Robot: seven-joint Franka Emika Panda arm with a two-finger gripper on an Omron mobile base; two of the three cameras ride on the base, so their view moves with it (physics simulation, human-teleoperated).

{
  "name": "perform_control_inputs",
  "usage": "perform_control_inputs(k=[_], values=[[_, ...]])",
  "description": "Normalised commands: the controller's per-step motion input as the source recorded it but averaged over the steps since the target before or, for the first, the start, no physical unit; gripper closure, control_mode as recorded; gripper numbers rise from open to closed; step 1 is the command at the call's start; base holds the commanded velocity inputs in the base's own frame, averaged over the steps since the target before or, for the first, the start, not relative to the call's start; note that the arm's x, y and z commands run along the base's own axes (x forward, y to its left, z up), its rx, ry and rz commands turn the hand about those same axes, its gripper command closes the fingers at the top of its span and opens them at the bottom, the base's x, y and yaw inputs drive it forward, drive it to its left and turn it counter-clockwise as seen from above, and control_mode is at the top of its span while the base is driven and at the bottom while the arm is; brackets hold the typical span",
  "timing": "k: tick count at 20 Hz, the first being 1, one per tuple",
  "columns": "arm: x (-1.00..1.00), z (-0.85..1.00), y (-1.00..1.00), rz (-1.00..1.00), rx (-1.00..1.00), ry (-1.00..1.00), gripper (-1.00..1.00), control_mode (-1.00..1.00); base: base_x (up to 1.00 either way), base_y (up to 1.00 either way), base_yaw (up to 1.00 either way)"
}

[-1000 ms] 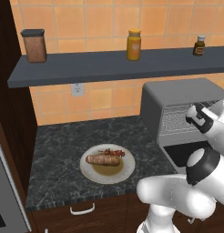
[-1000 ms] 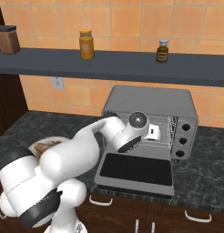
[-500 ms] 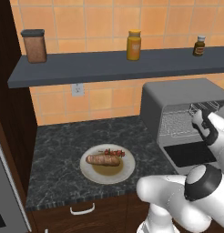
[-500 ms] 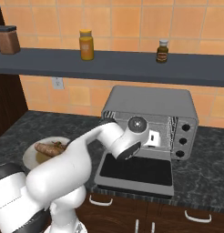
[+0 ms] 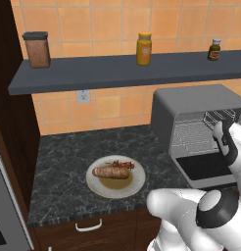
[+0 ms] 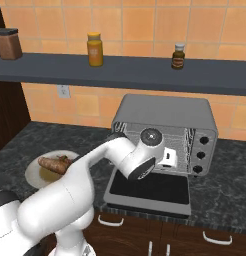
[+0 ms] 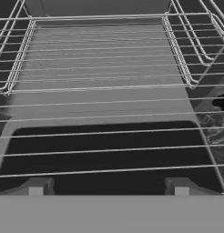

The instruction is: Pick up the kebab skewer and baguette bread, and place them inside the toaster oven. Close the toaster oven door and start by setting the timer.

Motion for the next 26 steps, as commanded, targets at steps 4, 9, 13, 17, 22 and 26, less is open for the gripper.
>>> perform_control_inputs(k=[4, 9, 13, 17, 22, 26], values=[[-0.59, -0.23, -0.18, 0.0, 0.0, 0.04, -1.0, -1.0, 0.0, 0.0, 0.0], [-0.28, 0.59, 0.1, 0.0, 0.0, -0.03, -1.0, -1.0, 0.0, 0.0, 0.0], [-0.3, 0.75, 0.58, 0.0, -0.04, -0.01, -1.0, -1.0, 0.0, 0.0, 0.0], [-0.42, 0.6, 0.8, 0.03, -0.1, 0.08, -1.0, -1.0, 0.0, 0.0, 0.0], [-0.08, 0.2, 1.0, 0.17, -0.18, 0.22, -1.0, -1.0, 0.0, 0.0, 0.0], [0.0, -0.03, 0.96, 0.48, 0.0, 0.25, -1.0, -1.0, 0.0, 0.0, 0.0]])
